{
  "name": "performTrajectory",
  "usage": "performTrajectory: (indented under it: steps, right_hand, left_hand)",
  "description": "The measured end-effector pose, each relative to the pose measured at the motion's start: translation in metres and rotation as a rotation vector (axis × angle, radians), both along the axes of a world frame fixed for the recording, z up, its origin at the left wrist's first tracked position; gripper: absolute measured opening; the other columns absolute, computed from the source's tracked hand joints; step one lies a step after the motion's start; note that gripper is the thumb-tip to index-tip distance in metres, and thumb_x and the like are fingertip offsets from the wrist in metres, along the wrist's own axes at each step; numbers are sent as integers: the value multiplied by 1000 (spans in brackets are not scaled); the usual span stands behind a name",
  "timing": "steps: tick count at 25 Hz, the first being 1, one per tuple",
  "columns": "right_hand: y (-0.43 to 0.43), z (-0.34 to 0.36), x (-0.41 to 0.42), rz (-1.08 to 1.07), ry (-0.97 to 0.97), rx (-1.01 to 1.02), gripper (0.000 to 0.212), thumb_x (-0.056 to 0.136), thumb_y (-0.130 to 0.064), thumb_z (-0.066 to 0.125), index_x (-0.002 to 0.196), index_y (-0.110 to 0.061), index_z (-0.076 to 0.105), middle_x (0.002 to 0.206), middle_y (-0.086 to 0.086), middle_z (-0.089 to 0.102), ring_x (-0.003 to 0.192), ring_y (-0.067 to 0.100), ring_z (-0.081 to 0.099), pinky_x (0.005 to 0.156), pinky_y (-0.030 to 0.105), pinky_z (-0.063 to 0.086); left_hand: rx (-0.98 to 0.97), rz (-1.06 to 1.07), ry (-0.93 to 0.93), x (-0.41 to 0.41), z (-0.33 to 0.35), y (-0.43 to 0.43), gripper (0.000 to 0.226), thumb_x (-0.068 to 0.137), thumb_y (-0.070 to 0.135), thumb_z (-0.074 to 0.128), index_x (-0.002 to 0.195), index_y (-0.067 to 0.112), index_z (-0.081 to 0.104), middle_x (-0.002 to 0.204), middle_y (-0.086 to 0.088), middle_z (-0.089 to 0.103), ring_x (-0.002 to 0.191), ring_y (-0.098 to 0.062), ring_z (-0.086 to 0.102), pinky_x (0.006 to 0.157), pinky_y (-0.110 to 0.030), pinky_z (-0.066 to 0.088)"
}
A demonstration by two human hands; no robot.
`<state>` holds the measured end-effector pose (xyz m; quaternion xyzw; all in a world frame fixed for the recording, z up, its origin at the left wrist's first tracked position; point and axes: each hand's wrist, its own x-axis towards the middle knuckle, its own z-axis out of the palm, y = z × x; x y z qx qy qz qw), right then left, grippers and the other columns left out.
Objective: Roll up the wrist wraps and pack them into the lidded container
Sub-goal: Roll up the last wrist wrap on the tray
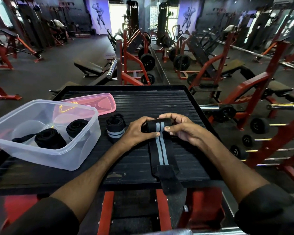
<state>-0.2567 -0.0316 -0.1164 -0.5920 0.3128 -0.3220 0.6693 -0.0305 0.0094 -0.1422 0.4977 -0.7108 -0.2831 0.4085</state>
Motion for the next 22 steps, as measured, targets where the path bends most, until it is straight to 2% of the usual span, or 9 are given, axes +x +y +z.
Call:
performTrajectory:
  steps: [3, 6, 8, 10, 12, 14, 16, 19, 22]
  right_hand:
    - [1, 5, 4, -2, -72, 155, 45, 86, -12, 67, 130, -18, 62, 119, 3, 71, 98, 14, 69, 75, 29, 53]
    - [6, 5, 13, 3, 115, 76, 18, 99, -28, 60, 113, -18, 63, 93, -7, 76, 81, 5, 70, 67, 20, 53]
    - [6, 3, 15, -8, 163, 25, 14, 103, -32, 52, 105, -22, 62, 87, -10, 75, 77, 3, 70, 64, 18, 52]
    - [5, 2, 14, -50, 154, 5, 14, 101, -33, 58, 106, -21, 63, 94, -6, 76, 85, 10, 70, 72, 26, 55]
    - [2, -2, 10, -105, 138, -21, 26, 95, -34, 68, 114, -17, 66, 107, 5, 76, 98, 20, 71, 86, 39, 55]
    - [2, -2, 8, -137, 148, -47, 34, 93, -33, 71, 121, -16, 66, 117, 8, 75, 103, 21, 70, 86, 40, 52]
    - [2, -3, 6, -126, 111, -43, 35, 91, -27, 73, 124, -16, 66, 119, 9, 73, 106, 22, 70, 88, 40, 54]
    - [0, -4, 5, -70, 58, 11, 47, 82, -13, 77, 128, -14, 65, 121, 13, 69, 113, 28, 65, 103, 48, 49]
    - [-1, -2, 3, -10, 38, 48, 55, 78, -3, 73, 131, -14, 64, 123, 14, 66, 115, 29, 61, 110, 51, 41]
  left_hand:
    - [-68, 41, -4, -1, 1, 3, 49, 73, 31, 88, 116, 23, 66, 110, 13, 70, 105, 0, 63, 92, -14, 46]
    - [-125, 73, 2, -2, 2, 4, 50, 72, 27, 89, 115, 19, 66, 109, 11, 70, 104, -4, 64, 93, -18, 47]
    - [-124, 64, 10, -3, 2, 4, 50, 73, 25, 88, 117, 18, 65, 111, 9, 70, 105, -5, 64, 94, -19, 48]
    - [-60, 31, 18, -5, 2, 4, 51, 77, 20, 86, 122, 17, 61, 115, 10, 67, 107, 3, 61, 92, -12, 44]
    - [90, -47, 99, -7, 5, 4, 55, 83, 13, 80, 132, 18, 55, 122, 16, 60, 108, 16, 54, 91, -3, 39]
    - [257, -116, 203, -6, 8, 5, 55, 89, 18, 74, 138, 22, 50, 129, 18, 56, 113, 18, 51, 94, -5, 39]
    - [357, -127, 257, -2, 10, 4, 46, 92, 26, 71, 135, 28, 53, 130, 16, 59, 116, 10, 53, 93, -10, 44]
    - [319, -118, 239, 0, 7, 3, 40, 86, 20, 78, 122, 21, 61, 118, 5, 67, 108, -1, 61, 87, -10, 46]
    - [189, -60, 193, -1, 4, 2, 50, 75, 15, 87, 120, 12, 64, 117, -4, 69, 107, -8, 62, 93, -17, 48]
